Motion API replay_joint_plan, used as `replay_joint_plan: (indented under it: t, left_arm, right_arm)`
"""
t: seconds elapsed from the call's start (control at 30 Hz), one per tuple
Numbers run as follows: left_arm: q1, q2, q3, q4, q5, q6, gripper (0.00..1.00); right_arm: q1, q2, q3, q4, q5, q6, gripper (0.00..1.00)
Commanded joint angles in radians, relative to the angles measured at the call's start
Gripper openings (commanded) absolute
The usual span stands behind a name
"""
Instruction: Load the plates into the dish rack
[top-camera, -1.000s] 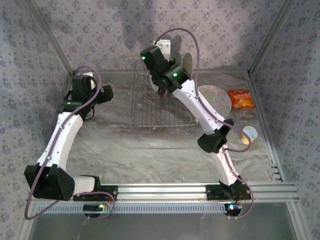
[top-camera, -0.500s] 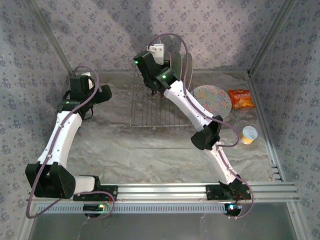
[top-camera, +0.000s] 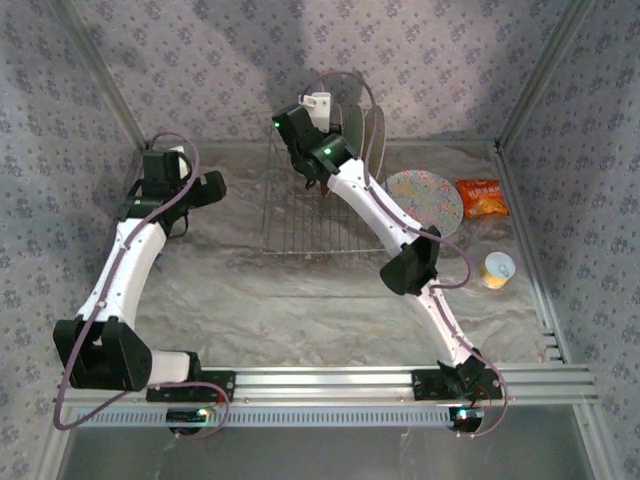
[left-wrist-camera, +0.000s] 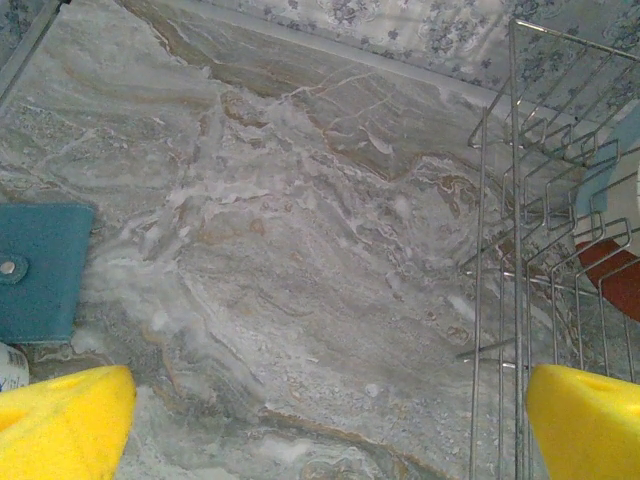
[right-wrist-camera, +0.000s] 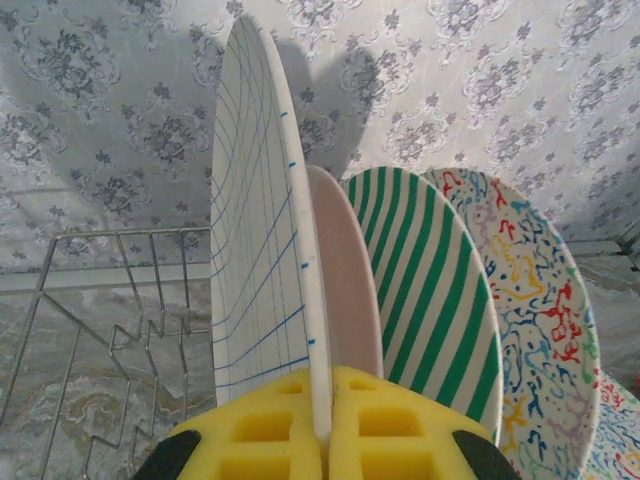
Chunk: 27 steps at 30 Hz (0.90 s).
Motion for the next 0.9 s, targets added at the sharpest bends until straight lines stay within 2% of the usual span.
replay_joint_plan:
  t: [0.0, 0.37, 0.87]
  left_arm:
    - [0.013, 0.001, 0.021, 0.018, 0.026, -0.012, 0.99]
    - [0.043, 0.006, 0.023, 0.023, 0.065, -0.026, 0.99]
    - [0.061, 0.026, 0.027, 0.024, 0.095, -0.036, 0.99]
  right_arm:
    - [0.000, 0.001, 0.047, 0.067, 0.012, 0.038, 0.00]
    - [-0.003, 0.038, 0.047, 0.079, -0.004, 0.037, 0.00]
    - [-0.004, 0.102, 0.030, 0.018, -0.025, 0.126, 0.00]
